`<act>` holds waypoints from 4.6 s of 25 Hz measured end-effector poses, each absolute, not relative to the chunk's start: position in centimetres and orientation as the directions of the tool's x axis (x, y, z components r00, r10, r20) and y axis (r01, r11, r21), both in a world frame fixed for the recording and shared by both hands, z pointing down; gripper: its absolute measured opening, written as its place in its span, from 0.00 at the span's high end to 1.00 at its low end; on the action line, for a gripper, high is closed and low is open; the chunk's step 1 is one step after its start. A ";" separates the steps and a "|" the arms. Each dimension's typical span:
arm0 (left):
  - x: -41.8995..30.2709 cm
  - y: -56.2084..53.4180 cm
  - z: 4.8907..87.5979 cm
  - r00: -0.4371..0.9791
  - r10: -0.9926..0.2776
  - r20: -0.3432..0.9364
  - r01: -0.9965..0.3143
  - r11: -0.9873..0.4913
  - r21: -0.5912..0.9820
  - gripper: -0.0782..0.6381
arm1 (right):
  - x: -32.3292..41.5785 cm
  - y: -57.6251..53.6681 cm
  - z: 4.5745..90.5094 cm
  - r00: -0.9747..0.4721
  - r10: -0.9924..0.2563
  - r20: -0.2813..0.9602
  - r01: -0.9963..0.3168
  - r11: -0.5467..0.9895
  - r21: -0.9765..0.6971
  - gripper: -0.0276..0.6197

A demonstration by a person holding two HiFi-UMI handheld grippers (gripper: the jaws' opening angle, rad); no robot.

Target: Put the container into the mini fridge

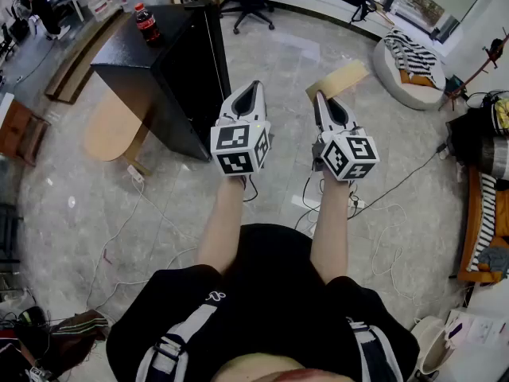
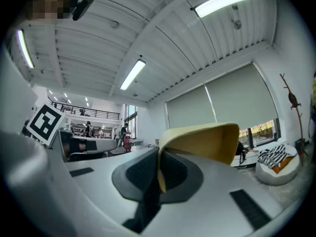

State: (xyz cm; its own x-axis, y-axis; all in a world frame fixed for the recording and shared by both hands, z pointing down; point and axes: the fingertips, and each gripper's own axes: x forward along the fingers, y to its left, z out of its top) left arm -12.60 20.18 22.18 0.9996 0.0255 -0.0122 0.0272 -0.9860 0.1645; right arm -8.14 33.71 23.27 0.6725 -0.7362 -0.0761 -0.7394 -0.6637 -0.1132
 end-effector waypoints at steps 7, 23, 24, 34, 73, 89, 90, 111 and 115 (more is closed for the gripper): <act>-11.0 21.5 22.2 1.000 0.022 -0.004 0.023 -0.989 0.147 0.88 | -6.5 34.4 23.8 0.699 -0.715 -0.029 -0.715 -0.699 -0.011 0.93; -6.9 18.8 24.9 0.998 -0.034 0.050 -0.039 -0.994 0.103 0.88 | -0.7 32.4 26.3 0.670 -0.741 -0.044 -0.739 -0.662 -0.124 0.93; -5.9 18.4 25.1 0.998 -0.030 0.051 -0.035 -0.994 0.104 0.88 | 0.2 31.9 26.6 0.672 -0.739 -0.041 -0.738 -0.664 -0.123 0.93; 7.2 13.2 27.2 0.996 0.000 0.084 -0.015 -0.985 0.170 0.88 | 12.3 27.8 28.1 0.703 -0.711 0.032 -0.705 -0.702 -0.100 0.93; 7.7 -8.7 49.7 0.732 -0.423 0.534 -0.621 -0.736 0.268 0.88 | 18.8 -1.1 53.8 0.050 -0.812 0.581 -0.972 -0.174 -0.159 0.93; -3.2 -11.9 53.4 0.572 -0.569 0.592 -0.807 -0.519 0.281 0.88 | 6.3 -9.6 66.2 -0.197 -0.421 0.886 -0.633 0.745 0.213 0.93; -3.7 -11.9 53.3 0.564 -0.575 0.593 -0.814 -0.509 0.280 0.88 | 6.2 -10.1 66.9 -0.185 -0.407 0.894 -0.584 0.778 0.234 0.93; -9.9 -10.2 52.7 0.451 -0.631 0.631 -0.882 -0.424 0.207 0.88 | 5.1 -18.1 72.7 -0.028 -0.460 0.887 -0.153 0.879 0.451 0.75; -8.7 -10.5 51.5 0.478 -0.631 0.611 -0.867 -0.452 0.211 0.88 | 4.8 -17.8 69.1 -0.073 -0.539 0.839 -0.414 0.782 0.466 0.75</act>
State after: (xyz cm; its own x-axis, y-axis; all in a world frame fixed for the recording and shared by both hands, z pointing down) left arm -8.72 -10.46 51.53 0.4782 -0.6313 0.6106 -0.8666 -0.4523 0.2110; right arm 4.84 -17.82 69.14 -0.0728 -0.5388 0.8393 -0.4137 0.7820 0.4662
